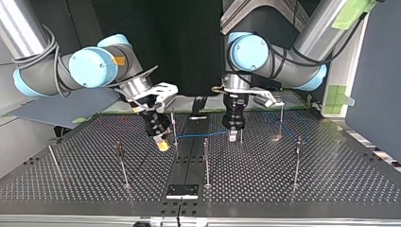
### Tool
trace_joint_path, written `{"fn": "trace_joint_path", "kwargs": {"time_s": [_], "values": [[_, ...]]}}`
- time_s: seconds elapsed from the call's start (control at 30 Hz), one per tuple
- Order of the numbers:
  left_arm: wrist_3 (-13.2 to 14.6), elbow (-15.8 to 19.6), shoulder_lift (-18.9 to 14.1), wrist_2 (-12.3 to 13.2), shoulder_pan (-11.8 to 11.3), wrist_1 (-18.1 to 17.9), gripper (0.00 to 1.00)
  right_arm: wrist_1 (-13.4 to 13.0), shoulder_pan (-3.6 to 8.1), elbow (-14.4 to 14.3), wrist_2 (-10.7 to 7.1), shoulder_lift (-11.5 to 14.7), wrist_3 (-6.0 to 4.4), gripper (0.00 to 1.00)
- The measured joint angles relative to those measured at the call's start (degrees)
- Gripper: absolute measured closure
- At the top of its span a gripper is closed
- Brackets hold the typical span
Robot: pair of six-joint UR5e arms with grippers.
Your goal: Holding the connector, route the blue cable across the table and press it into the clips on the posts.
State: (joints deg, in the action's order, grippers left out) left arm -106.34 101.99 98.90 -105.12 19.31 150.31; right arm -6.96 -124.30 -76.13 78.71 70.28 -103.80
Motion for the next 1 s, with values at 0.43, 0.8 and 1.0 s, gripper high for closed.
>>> {"fn": "trace_joint_path", "kwargs": {"time_s": [0.43,0.8,1.0], "values": [[0.1,-4.4,2.3,1.7,-0.7,1.7,1.00,-2.2,1.50,0.2,-2.65,-0.5,-2.43,1.00],[0.5,-9.2,5.7,3.4,-1.6,3.9,1.00,-2.9,2.97,2.2,-3.28,-3.1,-3.00,1.00],[0.5,-11.9,8.5,4.1,-2.3,3.7,1.00,-3.0,4.37,3.1,-3.29,-4.1,-3.05,1.00]]}}
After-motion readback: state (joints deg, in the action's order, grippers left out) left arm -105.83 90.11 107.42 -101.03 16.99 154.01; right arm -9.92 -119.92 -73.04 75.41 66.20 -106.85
